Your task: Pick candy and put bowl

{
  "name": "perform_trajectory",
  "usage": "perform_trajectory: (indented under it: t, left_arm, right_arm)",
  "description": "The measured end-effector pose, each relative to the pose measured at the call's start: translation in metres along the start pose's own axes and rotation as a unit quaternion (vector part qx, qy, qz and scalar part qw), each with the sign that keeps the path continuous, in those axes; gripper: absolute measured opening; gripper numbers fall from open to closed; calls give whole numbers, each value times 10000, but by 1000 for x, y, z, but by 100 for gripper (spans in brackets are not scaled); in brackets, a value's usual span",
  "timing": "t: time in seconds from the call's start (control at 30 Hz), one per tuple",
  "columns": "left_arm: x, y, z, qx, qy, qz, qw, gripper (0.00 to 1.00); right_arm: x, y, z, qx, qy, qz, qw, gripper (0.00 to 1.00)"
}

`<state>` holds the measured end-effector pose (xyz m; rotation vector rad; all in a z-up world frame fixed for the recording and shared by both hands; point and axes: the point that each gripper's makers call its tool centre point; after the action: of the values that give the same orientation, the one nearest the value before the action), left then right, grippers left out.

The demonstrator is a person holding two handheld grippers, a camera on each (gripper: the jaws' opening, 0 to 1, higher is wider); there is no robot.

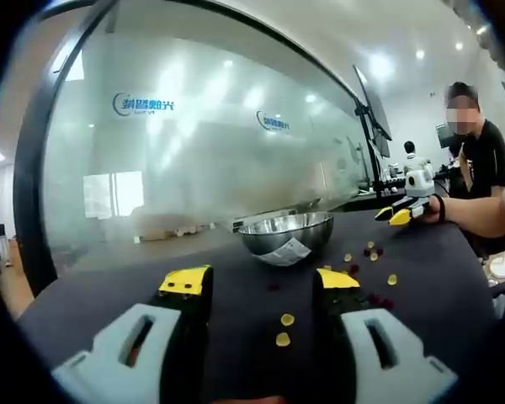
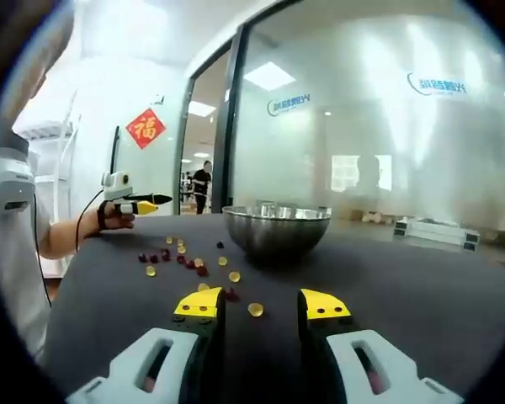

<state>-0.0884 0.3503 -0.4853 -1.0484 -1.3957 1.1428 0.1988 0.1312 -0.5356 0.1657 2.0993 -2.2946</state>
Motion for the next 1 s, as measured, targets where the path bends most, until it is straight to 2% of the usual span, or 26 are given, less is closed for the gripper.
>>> perform_trajectory:
  t: [0.77, 0.93, 1.0]
  left_arm:
    - [0, -3, 1, -74, 11, 25, 10000, 41]
    - [0, -5, 2, -108, 17, 37, 9999, 41]
    - [-1, -5, 2, -116, 28, 32, 9999, 41]
  right_arm:
    - [3, 6, -3, 161, -33, 155, 9997, 29]
    - [-1, 3, -6, 142, -55, -4, 9999, 29]
    - [-2, 6, -8, 261, -48, 97, 9996, 29]
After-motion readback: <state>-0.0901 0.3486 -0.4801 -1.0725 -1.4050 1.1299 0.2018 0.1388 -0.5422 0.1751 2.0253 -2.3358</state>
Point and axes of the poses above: the point that each gripper's makers call its tool centre point, and the gripper's own axes: z roughly backward along the fingers, x roughly to its left, y roughly out of its underside, and after that the axes turned 11 degrees about y, right-handed
